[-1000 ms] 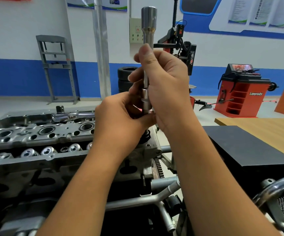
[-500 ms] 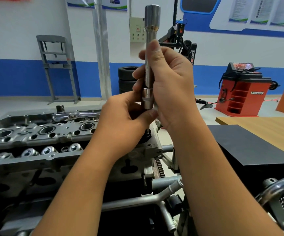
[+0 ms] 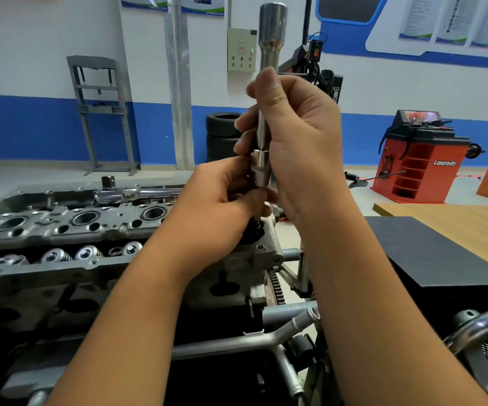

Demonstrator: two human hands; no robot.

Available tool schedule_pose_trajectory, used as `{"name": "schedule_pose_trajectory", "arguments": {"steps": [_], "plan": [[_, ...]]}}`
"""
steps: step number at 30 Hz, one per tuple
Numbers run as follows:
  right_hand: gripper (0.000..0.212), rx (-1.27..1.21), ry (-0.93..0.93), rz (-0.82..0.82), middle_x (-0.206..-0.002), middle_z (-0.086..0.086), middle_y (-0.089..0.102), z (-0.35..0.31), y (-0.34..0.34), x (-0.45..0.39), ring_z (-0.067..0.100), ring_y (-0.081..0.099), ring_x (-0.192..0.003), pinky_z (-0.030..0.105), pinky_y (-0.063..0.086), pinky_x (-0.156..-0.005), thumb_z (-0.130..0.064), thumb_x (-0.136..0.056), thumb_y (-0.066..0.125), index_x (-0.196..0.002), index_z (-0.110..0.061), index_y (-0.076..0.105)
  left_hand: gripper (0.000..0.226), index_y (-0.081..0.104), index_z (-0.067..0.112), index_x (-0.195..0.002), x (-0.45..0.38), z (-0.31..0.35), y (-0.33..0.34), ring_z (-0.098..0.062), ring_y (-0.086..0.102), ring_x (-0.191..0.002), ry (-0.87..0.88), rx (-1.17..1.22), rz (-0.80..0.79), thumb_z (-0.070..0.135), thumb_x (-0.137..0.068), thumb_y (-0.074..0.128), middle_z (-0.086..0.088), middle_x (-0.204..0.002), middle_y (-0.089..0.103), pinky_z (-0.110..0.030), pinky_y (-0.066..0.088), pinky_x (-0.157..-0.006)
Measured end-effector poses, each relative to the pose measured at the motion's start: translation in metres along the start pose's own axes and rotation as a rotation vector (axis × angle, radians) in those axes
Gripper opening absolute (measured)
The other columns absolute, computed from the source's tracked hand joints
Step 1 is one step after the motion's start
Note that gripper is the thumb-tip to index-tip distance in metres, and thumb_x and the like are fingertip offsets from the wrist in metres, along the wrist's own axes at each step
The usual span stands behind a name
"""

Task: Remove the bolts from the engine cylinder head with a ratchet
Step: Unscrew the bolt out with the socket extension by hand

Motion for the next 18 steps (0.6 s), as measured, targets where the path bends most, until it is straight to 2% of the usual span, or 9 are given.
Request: {"name": "schedule_pose_trajectory", "arguments": {"steps": [2, 3, 5, 7, 9, 11, 13, 15, 18], "plan": [[0.031, -0.002, 0.001, -0.006, -0.071, 0.013, 0.064, 0.0, 0.001, 0.0, 0.024, 0.059, -0.052, 0.031, 0.049, -0.05, -0.025, -0.108, 0.054, -0.102, 0.005, 0.06, 0.029, 0.072, 0.021, -0.113, 0.0, 0.0, -0.003, -0.015, 0.077, -0.089, 0.004, -0.007, 0.019, -0.003, -0.1, 0.062, 0.004, -0.096, 0.08, -0.028, 0.062, -0.079], [0.031, -0.008, 0.007, -0.009, -0.07, 0.013, 0.064, 0.0, 0.001, 0.0, 0.025, 0.059, -0.052, 0.031, 0.049, -0.05, -0.025, -0.109, 0.053, -0.101, 0.003, 0.061, 0.03, 0.073, 0.023, -0.11, 0.0, 0.0, -0.005, -0.015, 0.078, -0.087, 0.002, -0.024, 0.056, -0.003, -0.097, 0.066, 0.005, -0.094, 0.08, -0.031, 0.063, -0.08], [0.03, -0.028, 0.028, -0.004, -0.069, 0.014, 0.063, 0.0, 0.002, 0.001, 0.025, 0.058, -0.051, 0.031, 0.049, -0.049, -0.027, -0.109, 0.051, -0.096, -0.002, 0.062, 0.028, 0.074, 0.027, -0.103, 0.0, -0.001, -0.008, -0.013, 0.078, -0.082, 0.009, -0.075, 0.154, 0.004, -0.087, 0.081, 0.007, -0.088, 0.08, -0.037, 0.064, -0.08], [0.028, -0.03, 0.031, 0.005, -0.067, 0.013, 0.063, -0.002, 0.0, 0.001, 0.024, 0.058, -0.05, 0.031, 0.05, -0.048, -0.026, -0.107, 0.057, -0.091, -0.004, 0.062, 0.029, 0.076, 0.026, -0.098, 0.001, -0.002, -0.011, -0.01, 0.076, -0.078, 0.02, -0.099, 0.231, 0.015, -0.076, 0.092, 0.009, -0.084, 0.079, -0.035, 0.063, -0.076], [0.023, -0.007, 0.002, 0.007, -0.067, 0.012, 0.063, -0.004, -0.001, 0.001, 0.024, 0.059, -0.05, 0.031, 0.05, -0.049, -0.023, -0.103, 0.064, -0.086, -0.007, 0.061, 0.031, 0.077, 0.026, -0.105, 0.0, -0.003, -0.01, -0.01, 0.077, -0.084, 0.018, -0.062, 0.191, 0.018, -0.079, 0.09, 0.009, -0.089, 0.08, -0.038, 0.063, -0.08], [0.023, 0.007, -0.026, 0.006, -0.068, 0.013, 0.064, -0.006, -0.002, 0.001, 0.023, 0.059, -0.051, 0.031, 0.05, -0.05, -0.021, -0.102, 0.065, -0.087, -0.005, 0.062, 0.028, 0.074, 0.027, -0.114, 0.0, -0.003, -0.004, -0.011, 0.076, -0.095, 0.006, -0.015, 0.051, 0.011, -0.092, 0.078, 0.008, -0.098, 0.08, -0.04, 0.061, -0.085], [0.027, 0.004, -0.024, 0.015, -0.069, 0.013, 0.064, -0.005, -0.003, 0.0, 0.024, 0.059, -0.051, 0.03, 0.049, -0.049, -0.022, -0.105, 0.061, -0.092, 0.002, 0.062, 0.029, 0.07, 0.026, -0.118, -0.001, -0.003, -0.001, -0.013, 0.077, -0.097, -0.002, 0.002, -0.035, 0.004, -0.101, 0.065, 0.006, -0.102, 0.08, -0.038, 0.062, -0.078], [0.03, -0.006, -0.005, 0.024, -0.068, 0.014, 0.063, -0.004, -0.005, -0.001, 0.024, 0.058, -0.05, 0.03, 0.049, -0.048, -0.024, -0.106, 0.059, -0.096, 0.004, 0.062, 0.032, 0.07, 0.026, -0.117, -0.001, -0.002, -0.003, -0.016, 0.078, -0.091, -0.002, -0.007, -0.009, -0.001, -0.101, 0.061, 0.004, -0.099, 0.08, -0.031, 0.061, -0.066], [0.02, 0.014, -0.003, 0.013, -0.068, 0.012, 0.064, -0.005, -0.005, 0.0, 0.024, 0.058, -0.051, 0.032, 0.051, -0.05, -0.018, -0.101, 0.066, -0.09, -0.002, 0.061, 0.032, 0.072, 0.026, -0.109, 0.0, -0.003, -0.008, -0.012, 0.078, -0.079, -0.001, -0.03, 0.137, 0.003, -0.088, 0.08, 0.006, -0.088, 0.081, -0.021, 0.056, -0.058]]}}
Point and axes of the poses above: each hand's wrist, its own x-axis away from the middle knuckle, its own y-axis out of the palm, z = x × y, the point moved 6 cm from there along -x, towards the middle knuckle
